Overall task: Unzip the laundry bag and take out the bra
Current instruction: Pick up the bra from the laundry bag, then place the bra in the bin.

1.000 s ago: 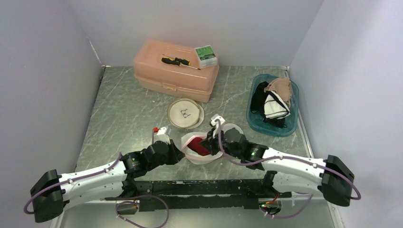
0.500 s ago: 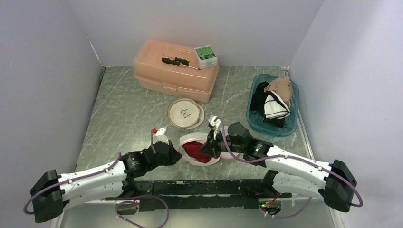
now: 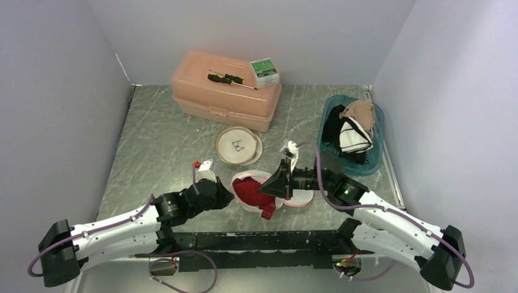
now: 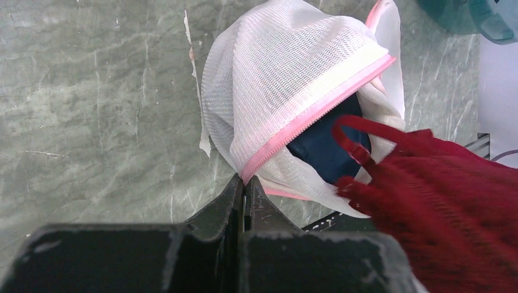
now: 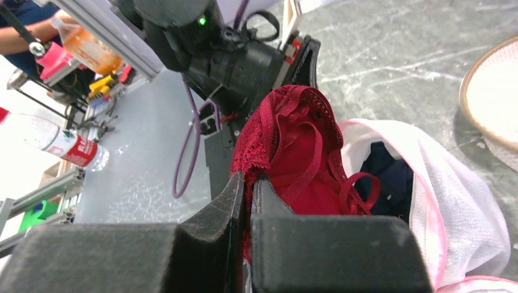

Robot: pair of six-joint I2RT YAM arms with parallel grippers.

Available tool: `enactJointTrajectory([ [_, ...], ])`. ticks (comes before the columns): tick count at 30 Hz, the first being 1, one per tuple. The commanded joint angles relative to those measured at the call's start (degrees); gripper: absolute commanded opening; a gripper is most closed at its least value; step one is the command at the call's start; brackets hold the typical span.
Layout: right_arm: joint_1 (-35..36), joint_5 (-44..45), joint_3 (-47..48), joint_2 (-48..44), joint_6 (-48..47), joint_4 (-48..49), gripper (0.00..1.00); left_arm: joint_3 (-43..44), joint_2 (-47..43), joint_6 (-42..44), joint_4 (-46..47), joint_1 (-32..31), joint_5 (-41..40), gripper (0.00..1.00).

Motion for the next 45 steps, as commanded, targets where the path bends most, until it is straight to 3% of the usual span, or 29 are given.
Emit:
enactJointTrajectory([
  [1, -2.38, -3.3, 3.37, -3.19, 3.84, 5.24, 0.0, 1.89, -1.15, 0.08, -0.81, 0.11, -1.52, 0.03],
  [7, -4.55, -2.43, 5.4, -6.93, 7.77, 8.01, 0.0, 1.69, -1.43, -0.19, -0.97, 0.13, -1.55, 0.03],
  [11, -4.99, 3.72, 9.68, -9.23, 5.76, 3.44, 0.0, 2.36, -1.07, -0.18, -1.86, 0.06, -1.56, 0.03],
  [15, -5.0, 21.36, 16.91, -11.04, 0.1, -7.44, 0.0, 2.88, -1.51, -0.04, -3.12, 0.13, -1.78, 0.03],
  [21, -4.98, 60.5, 26.99, -6.97, -2.81, -22.81, 0.0, 2.81, -3.52, 0.35, -4.22, 0.13, -2.47, 0.03],
  [24, -4.98, 80.58, 28.51, -3.12, -5.47, -23.1, 0.0, 3.45, -3.51, 1.13, -4.61, 0.13, -2.81, 0.03],
  [27, -7.14, 91.79, 28.63, 1.01, -10.69, -17.68, 0.0, 4.52, -2.87, 2.1, -5.16, 0.12, -3.07, 0.03],
  [30, -13.76, 93.98, 30.32, 5.87, -13.0, -14.4, 0.0, 5.82, -2.23, 2.63, -6.44, 0.09, -4.47, 0.03],
  [37, -32.19, 90.57, 35.78, 19.31, -8.28, -21.08, 0.0, 4.79, -2.07, 1.41, -5.87, 0.12, -6.6, 0.03],
  [45, -39.97, 86.95, 32.79, 26.18, -7.22, -23.22, 0.0, 5.97, 1.24, 1.16, -6.41, 0.13, -7.5, 0.03],
])
